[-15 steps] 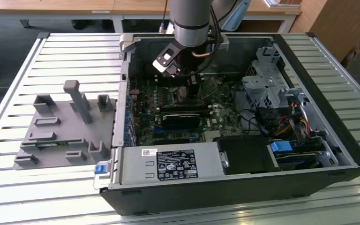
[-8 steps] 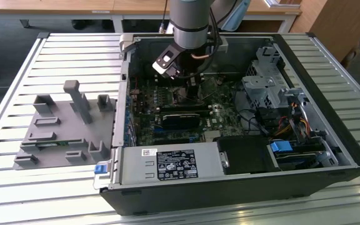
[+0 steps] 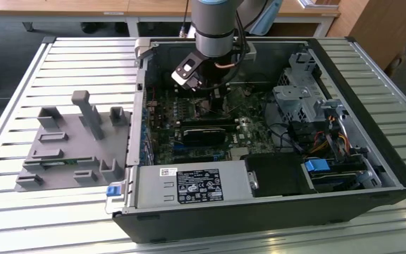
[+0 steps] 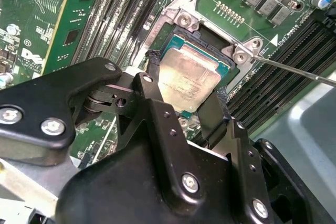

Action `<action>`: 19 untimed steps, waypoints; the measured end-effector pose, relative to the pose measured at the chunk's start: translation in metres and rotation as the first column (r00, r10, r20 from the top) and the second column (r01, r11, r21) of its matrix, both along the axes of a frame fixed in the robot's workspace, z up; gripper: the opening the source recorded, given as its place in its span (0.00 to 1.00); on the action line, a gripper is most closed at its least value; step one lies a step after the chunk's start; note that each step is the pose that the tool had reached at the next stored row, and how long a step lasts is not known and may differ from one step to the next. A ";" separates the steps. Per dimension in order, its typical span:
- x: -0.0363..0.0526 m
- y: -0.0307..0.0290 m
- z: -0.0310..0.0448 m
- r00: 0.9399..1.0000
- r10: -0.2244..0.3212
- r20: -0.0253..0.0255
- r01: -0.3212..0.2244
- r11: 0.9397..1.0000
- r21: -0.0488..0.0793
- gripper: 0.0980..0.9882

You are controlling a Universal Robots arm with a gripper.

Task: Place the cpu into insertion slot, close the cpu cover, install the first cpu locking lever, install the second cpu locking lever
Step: 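Place the cpu into insertion slot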

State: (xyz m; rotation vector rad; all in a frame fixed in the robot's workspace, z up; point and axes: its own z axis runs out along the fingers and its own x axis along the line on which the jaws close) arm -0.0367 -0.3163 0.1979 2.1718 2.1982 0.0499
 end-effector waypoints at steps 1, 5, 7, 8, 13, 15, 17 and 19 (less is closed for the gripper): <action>0.0000 0.0000 -0.0004 1.000 0.000 0.000 0.000 1.000 0.000 0.49; 0.0000 0.0001 -0.0022 1.000 -0.001 0.000 0.001 1.000 0.000 0.49; 0.0000 0.0001 -0.0030 1.000 -0.001 0.000 0.001 1.000 0.000 0.49; 0.0000 0.0001 -0.0033 1.000 -0.001 0.000 0.001 1.000 0.000 0.49; 0.0000 0.0002 -0.0037 1.000 -0.001 0.000 0.001 1.000 0.000 0.49; 0.0000 0.0002 -0.0038 1.000 -0.001 0.000 0.001 1.000 0.000 0.49; 0.0000 0.0002 -0.0038 1.000 -0.001 0.000 0.001 1.000 0.000 0.49; 0.0000 0.0002 -0.0039 1.000 -0.001 0.000 0.001 1.000 0.000 0.49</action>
